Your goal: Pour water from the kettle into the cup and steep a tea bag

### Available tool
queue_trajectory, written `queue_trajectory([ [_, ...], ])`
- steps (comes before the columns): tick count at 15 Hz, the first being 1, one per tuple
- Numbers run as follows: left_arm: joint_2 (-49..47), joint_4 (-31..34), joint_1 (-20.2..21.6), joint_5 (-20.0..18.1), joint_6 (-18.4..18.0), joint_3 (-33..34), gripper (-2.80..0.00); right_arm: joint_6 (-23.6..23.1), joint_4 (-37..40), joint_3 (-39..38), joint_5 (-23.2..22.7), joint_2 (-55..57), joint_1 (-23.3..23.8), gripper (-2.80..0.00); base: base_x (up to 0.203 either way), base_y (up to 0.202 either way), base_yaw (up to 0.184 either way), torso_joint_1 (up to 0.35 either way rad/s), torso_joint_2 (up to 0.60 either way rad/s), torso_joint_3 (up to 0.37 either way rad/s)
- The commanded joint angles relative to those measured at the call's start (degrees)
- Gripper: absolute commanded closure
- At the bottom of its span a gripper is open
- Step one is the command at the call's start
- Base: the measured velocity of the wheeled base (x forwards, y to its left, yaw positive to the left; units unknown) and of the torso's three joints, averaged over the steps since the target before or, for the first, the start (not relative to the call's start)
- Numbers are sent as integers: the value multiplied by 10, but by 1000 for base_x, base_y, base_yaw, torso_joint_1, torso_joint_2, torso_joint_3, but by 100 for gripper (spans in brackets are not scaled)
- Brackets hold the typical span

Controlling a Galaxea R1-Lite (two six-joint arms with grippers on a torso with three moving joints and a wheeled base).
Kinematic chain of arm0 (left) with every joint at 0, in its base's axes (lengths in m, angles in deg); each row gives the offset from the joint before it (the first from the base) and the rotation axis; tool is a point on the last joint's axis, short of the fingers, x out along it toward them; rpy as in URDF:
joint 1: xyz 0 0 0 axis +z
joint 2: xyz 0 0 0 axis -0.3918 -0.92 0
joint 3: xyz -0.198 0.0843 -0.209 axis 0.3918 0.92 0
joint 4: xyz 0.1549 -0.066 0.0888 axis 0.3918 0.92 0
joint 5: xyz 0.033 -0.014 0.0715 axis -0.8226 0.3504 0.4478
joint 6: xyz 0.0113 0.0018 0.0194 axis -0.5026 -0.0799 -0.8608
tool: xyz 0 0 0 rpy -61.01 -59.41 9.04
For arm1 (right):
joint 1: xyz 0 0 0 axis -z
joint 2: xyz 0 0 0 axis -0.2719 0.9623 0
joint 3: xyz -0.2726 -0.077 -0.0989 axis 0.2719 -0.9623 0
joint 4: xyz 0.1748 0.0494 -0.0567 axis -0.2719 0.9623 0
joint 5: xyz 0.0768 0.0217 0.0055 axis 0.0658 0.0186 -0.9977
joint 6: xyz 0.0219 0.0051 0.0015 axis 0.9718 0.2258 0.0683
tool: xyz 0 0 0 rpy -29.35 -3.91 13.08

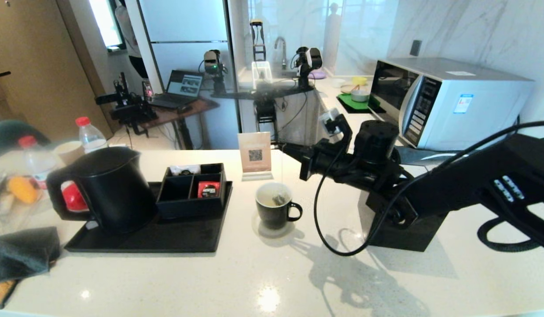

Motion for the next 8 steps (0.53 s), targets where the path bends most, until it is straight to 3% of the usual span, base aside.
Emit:
queue_trajectory([
  [1,1,0,0,0,-1,0,0,-11,-31,-54,-6,6,-2,0,0,0,0,0,0,0],
  [4,1,0,0,0,0,0,0,-15,-73,-99,-27,17,-9,0,0,0,0,0,0,0],
  [8,1,0,0,0,0,0,0,-15,-67,-81,-28,16,-22,0,0,0,0,0,0,0],
])
